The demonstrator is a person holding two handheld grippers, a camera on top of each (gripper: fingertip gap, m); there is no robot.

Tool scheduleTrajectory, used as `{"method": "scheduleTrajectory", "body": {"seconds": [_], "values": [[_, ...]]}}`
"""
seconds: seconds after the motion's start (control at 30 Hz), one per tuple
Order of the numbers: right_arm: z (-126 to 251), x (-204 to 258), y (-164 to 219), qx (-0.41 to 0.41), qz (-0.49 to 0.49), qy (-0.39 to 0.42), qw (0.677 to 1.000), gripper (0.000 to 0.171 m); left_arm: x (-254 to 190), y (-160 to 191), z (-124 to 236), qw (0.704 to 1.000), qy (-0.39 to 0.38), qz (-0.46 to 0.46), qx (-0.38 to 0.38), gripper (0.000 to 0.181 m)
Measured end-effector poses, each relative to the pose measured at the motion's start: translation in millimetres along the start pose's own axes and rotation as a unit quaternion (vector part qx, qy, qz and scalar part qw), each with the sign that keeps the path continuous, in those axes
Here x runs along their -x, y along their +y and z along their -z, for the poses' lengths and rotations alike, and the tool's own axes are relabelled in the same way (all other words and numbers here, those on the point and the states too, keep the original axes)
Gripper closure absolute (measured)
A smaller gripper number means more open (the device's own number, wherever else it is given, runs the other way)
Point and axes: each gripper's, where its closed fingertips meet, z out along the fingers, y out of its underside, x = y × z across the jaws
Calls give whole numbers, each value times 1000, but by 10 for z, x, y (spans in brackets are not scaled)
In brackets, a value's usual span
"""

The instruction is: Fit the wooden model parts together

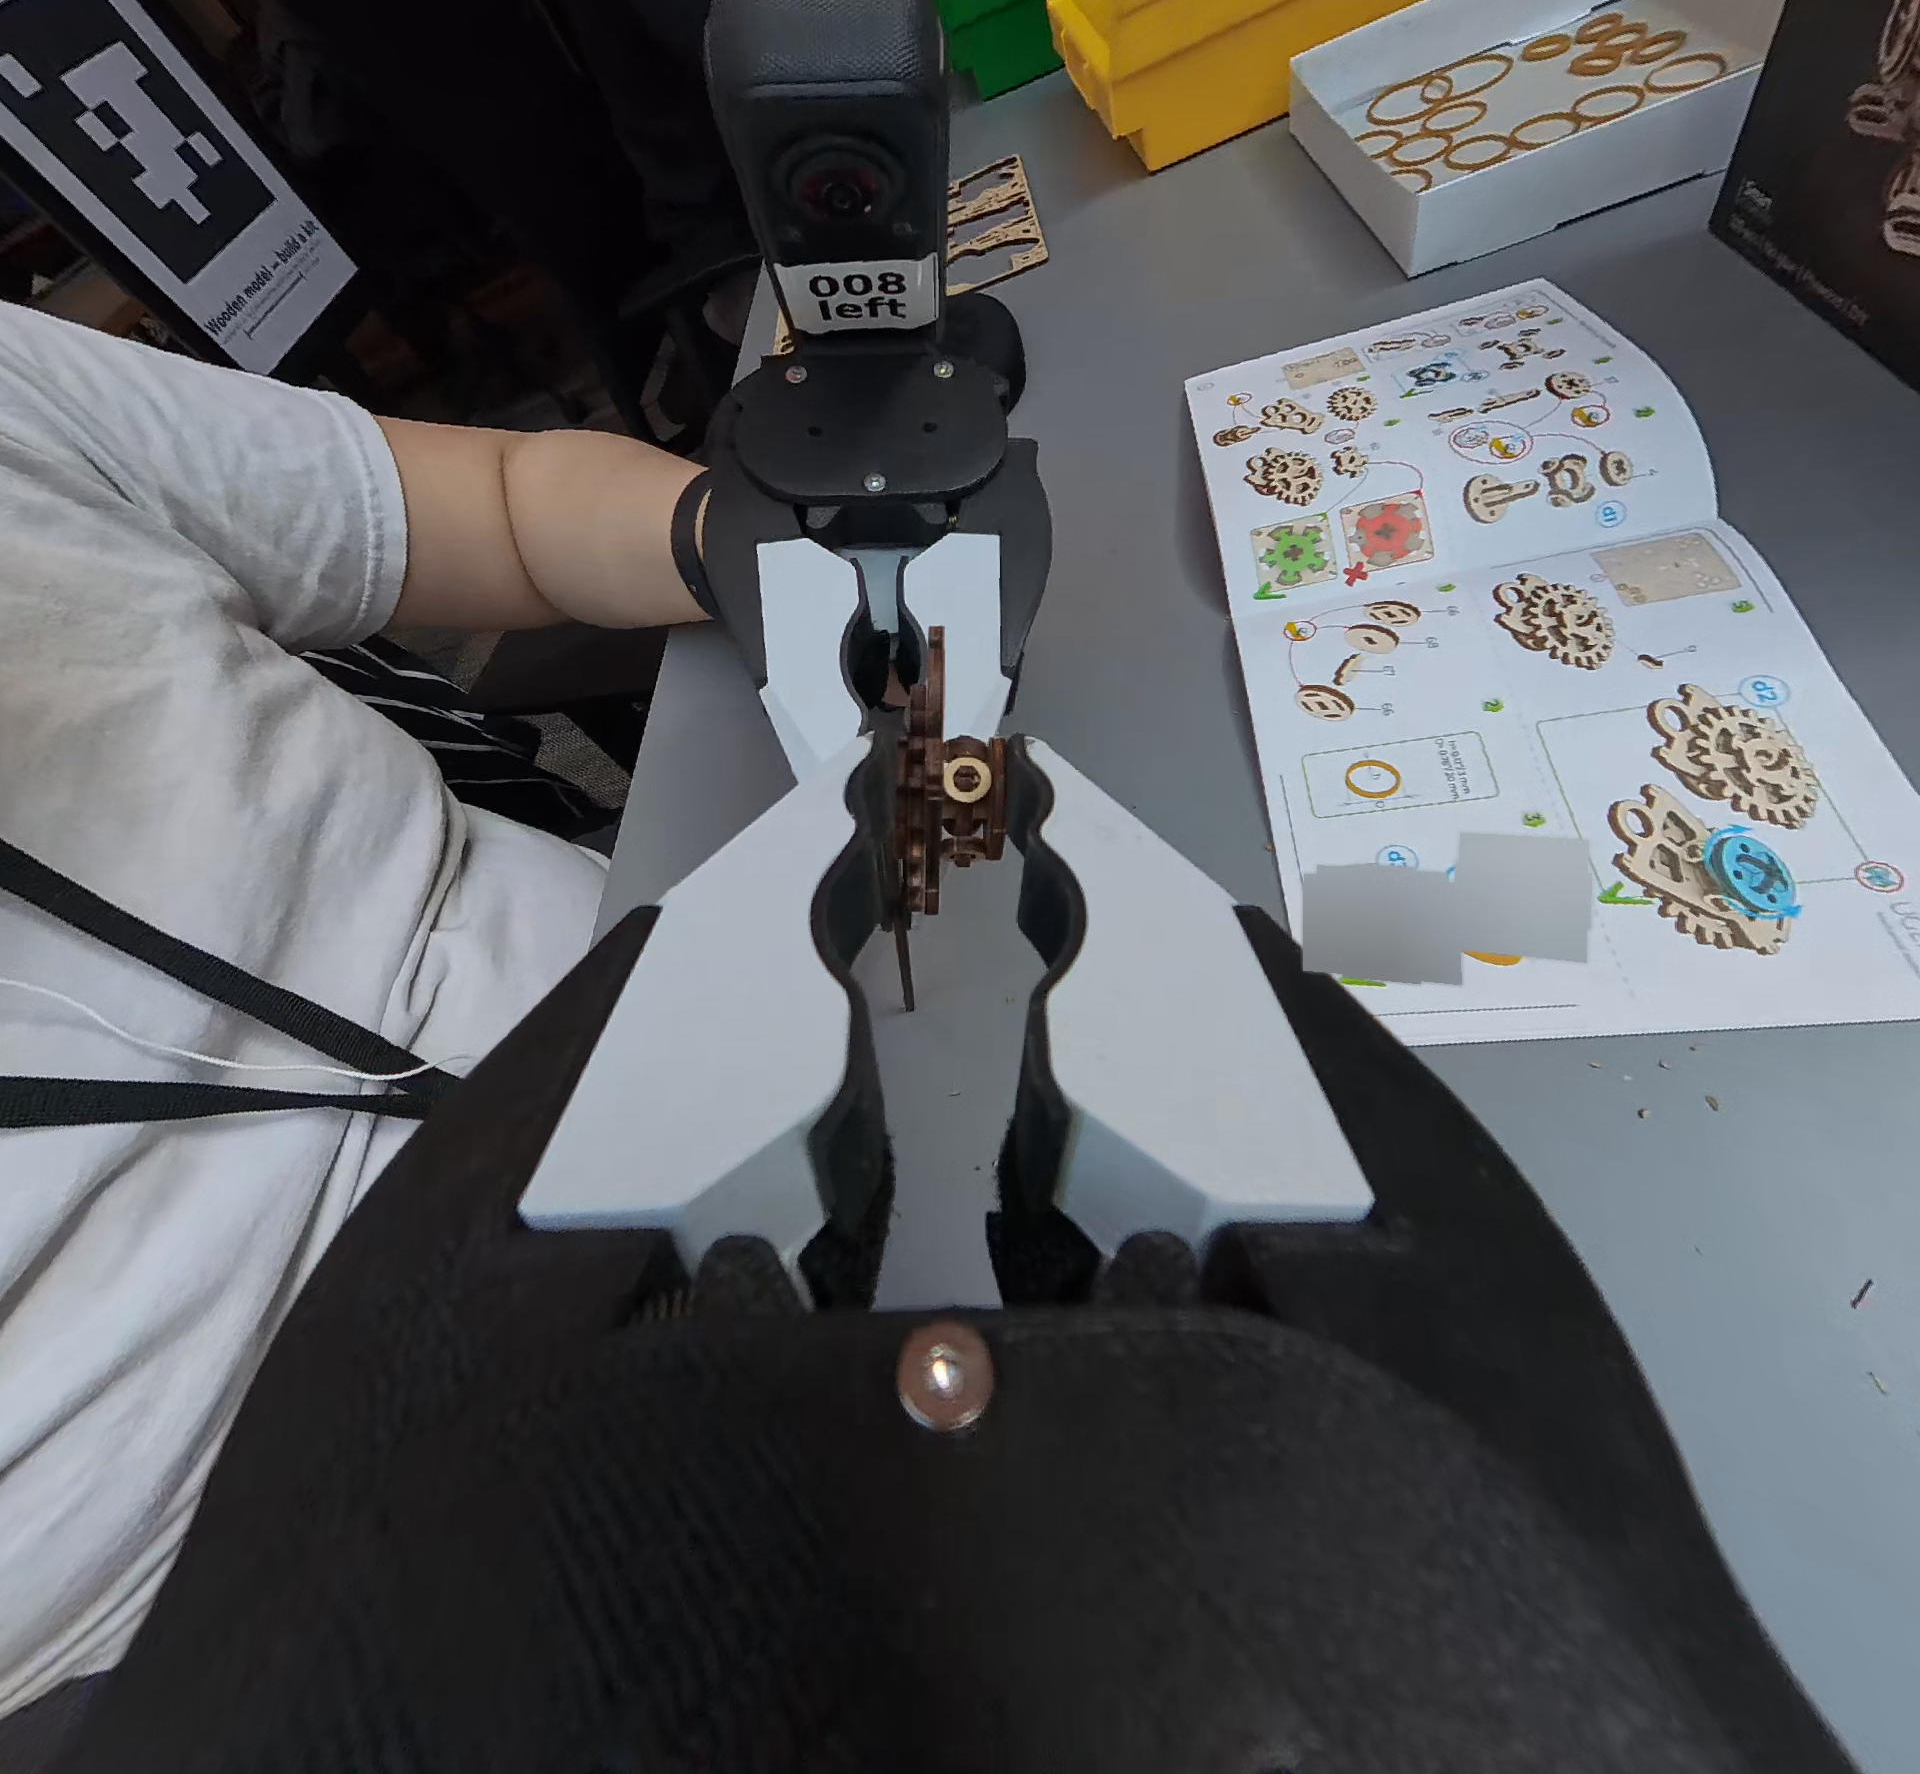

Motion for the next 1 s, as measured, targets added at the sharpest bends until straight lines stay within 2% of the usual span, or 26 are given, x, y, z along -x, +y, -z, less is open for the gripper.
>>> {"method": "scheduleTrajectory", "body": {"seconds": [0.1,0.37,0.6,0.77,0.83,0.9,1.0], "values": [[20,69,-9,-7,29,-3,1000,151,-28,-7,-8,999,-7,-44,0,181],[23,152,-47,-1,130,50,990,151,-16,-14,28,993,-34,-115,4,181],[9,223,-40,-2,151,61,987,151,-64,-2,59,996,-3,-85,-4,174],[34,196,-43,1,161,82,984,151,-22,-98,122,994,-26,-104,-33,169],[40,182,-46,1,162,87,983,151,-24,-49,87,994,-26,-107,-16,170],[38,184,-48,2,163,88,983,151,-35,-17,54,993,-29,-117,-6,181],[43,170,-53,4,166,95,982,151,-38,-25,42,989,-40,-142,-4,181]]}}
